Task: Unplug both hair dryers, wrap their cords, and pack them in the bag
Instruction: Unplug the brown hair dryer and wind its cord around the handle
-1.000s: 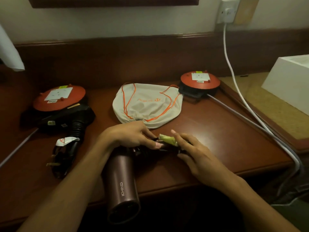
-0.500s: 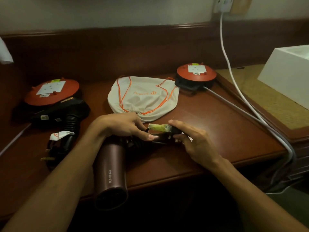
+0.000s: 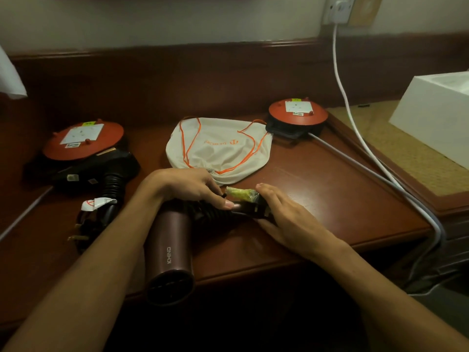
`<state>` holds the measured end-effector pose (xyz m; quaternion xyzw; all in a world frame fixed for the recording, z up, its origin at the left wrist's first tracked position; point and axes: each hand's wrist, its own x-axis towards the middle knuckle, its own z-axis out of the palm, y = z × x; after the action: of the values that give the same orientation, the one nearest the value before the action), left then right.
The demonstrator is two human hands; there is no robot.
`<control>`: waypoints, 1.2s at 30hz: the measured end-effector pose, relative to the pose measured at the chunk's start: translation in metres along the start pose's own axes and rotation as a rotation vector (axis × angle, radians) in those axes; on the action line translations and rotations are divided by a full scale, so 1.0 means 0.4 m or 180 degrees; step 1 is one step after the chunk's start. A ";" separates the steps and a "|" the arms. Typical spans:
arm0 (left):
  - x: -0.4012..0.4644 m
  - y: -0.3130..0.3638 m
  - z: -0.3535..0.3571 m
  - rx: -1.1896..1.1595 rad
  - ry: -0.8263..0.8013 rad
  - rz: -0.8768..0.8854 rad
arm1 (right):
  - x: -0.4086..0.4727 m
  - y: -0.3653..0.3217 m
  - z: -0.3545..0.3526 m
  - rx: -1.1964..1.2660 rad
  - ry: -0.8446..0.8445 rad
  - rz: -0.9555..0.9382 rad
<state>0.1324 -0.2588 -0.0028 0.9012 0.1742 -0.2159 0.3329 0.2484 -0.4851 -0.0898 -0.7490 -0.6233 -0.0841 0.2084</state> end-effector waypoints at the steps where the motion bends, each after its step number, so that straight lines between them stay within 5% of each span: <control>1: -0.002 0.001 -0.001 -0.0004 -0.0007 -0.0019 | 0.000 0.002 -0.006 -0.0028 -0.0023 -0.0059; 9: -0.008 0.008 0.009 0.0021 0.0035 -0.0119 | 0.010 -0.054 0.007 -0.0896 0.0178 0.0155; 18: 0.001 -0.003 0.018 0.0027 0.0156 0.0035 | 0.005 -0.047 -0.022 -0.0196 0.0266 0.0408; 28: 0.003 -0.007 0.020 0.0062 0.0189 -0.0018 | 0.046 -0.001 -0.055 0.0639 -0.0645 0.0711; 36: 0.011 -0.005 0.018 0.0119 0.0295 -0.0101 | 0.059 0.025 -0.057 0.1513 -0.0029 0.0819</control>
<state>0.1334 -0.2616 -0.0110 0.9134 0.1997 -0.1825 0.3041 0.2662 -0.4747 -0.0621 -0.7525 -0.5262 0.0951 0.3846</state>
